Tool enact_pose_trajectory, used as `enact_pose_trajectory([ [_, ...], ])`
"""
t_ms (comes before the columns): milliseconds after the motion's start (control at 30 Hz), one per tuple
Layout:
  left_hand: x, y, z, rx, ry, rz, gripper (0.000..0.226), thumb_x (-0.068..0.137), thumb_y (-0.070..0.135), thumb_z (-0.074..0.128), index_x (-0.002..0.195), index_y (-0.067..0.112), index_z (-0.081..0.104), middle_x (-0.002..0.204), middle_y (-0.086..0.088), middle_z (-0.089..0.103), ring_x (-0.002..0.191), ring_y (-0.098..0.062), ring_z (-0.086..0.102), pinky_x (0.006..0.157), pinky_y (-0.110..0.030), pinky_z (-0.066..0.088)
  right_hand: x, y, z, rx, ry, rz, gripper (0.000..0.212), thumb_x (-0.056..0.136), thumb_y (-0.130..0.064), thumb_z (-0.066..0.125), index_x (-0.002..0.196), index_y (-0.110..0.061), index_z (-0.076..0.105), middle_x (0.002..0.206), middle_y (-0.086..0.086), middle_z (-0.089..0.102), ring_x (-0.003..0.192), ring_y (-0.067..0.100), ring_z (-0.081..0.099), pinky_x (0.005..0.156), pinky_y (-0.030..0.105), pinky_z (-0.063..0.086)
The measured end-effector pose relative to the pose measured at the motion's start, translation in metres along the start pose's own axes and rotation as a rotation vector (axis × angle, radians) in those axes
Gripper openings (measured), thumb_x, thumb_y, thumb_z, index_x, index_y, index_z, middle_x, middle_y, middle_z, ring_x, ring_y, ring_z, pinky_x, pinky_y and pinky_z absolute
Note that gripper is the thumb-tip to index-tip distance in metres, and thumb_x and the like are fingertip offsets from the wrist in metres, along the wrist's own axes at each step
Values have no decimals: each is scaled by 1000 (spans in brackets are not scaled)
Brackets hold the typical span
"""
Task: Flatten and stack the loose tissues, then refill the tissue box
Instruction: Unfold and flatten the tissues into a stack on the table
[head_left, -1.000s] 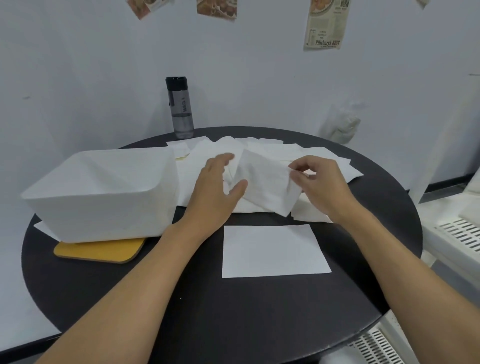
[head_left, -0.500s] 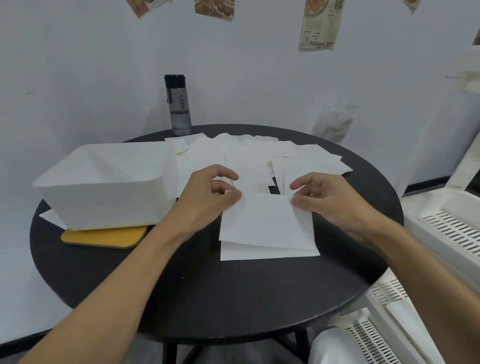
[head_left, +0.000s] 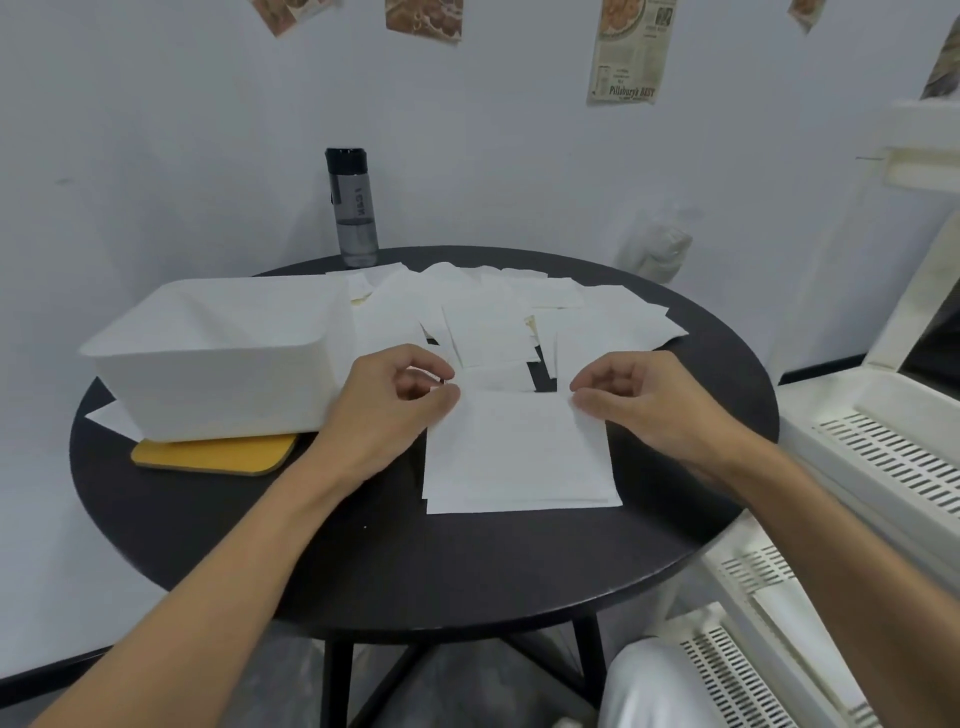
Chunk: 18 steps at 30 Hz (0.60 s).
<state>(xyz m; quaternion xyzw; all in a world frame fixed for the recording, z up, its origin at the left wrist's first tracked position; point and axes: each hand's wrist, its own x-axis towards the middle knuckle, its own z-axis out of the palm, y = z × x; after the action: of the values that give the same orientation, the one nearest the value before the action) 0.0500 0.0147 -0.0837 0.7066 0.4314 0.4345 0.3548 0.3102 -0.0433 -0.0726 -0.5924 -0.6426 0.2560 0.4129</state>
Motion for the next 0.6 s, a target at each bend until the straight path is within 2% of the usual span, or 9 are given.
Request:
enact_pose_trajectory([
  [100, -3, -6, 2, 213, -115, 51, 12, 86, 20, 74, 90, 31, 71, 84, 12, 66, 70, 2, 56, 71, -17, 43, 0, 10, 4, -171, -49, -30, 7, 86, -19, 74, 84, -25, 71, 71, -12, 66, 65, 1, 55, 66, 14, 43],
  [167, -6, -7, 3, 333, -213, 91, 15, 85, 28, 75, 95, 37, 69, 104, 19, 61, 94, 8, 55, 80, -12, 39, -2, 17, 6, -236, -45, -35, 8, 84, -23, 76, 85, -28, 70, 65, -21, 59, 62, -1, 49, 65, 10, 39],
  [200, -6, -7, 3, 366, -266, 112, 16, 85, 32, 76, 97, 39, 69, 110, 22, 58, 105, 8, 52, 86, -13, 38, -3, 20, 6, -254, -38, -36, 7, 84, -25, 76, 86, -28, 69, 66, -20, 57, 62, -1, 48, 64, 10, 39],
  [267, -6, -9, 4, 411, -348, 137, 16, 82, 45, 75, 97, 43, 69, 115, 26, 57, 116, 2, 50, 100, -22, 39, -5, 23, 4, -270, -17, -44, 6, 85, -26, 76, 88, -27, 70, 71, -16, 58, 64, -1, 48, 63, 9, 40],
  [333, -5, -10, 5, 448, -375, 143, 17, 79, 53, 72, 94, 46, 69, 116, 28, 57, 119, -1, 49, 108, -33, 37, -4, 25, 1, -287, 36, -57, 4, 87, -26, 74, 88, -26, 70, 76, -14, 60, 68, 0, 51, 64, 9, 41],
  [467, -4, -9, 8, 452, -366, 160, 11, 84, 47, 73, 94, 43, 70, 115, 27, 57, 117, 1, 47, 109, -34, 35, 7, 33, -10, -413, 173, -57, 7, 89, -25, 70, 91, -28, 64, 88, -16, 58, 76, 3, 50, 66, 13, 37],
  [533, -4, -9, 10, 456, -364, 169, 10, 85, 45, 73, 94, 43, 70, 114, 27, 57, 116, 3, 46, 108, -32, 35, 15, 38, -16, -442, 134, -37, 12, 88, -30, 72, 98, -28, 65, 97, -19, 58, 85, 2, 51, 77, 19, 38],
  [600, -3, -10, 9, 464, -367, 174, 11, 85, 47, 72, 96, 43, 70, 114, 27, 56, 115, 4, 45, 107, -31, 35, 23, 42, -21, -429, 50, -10, 21, 86, -35, 74, 105, -27, 68, 111, -15, 63, 98, 3, 53, 88, 23, 40],
])
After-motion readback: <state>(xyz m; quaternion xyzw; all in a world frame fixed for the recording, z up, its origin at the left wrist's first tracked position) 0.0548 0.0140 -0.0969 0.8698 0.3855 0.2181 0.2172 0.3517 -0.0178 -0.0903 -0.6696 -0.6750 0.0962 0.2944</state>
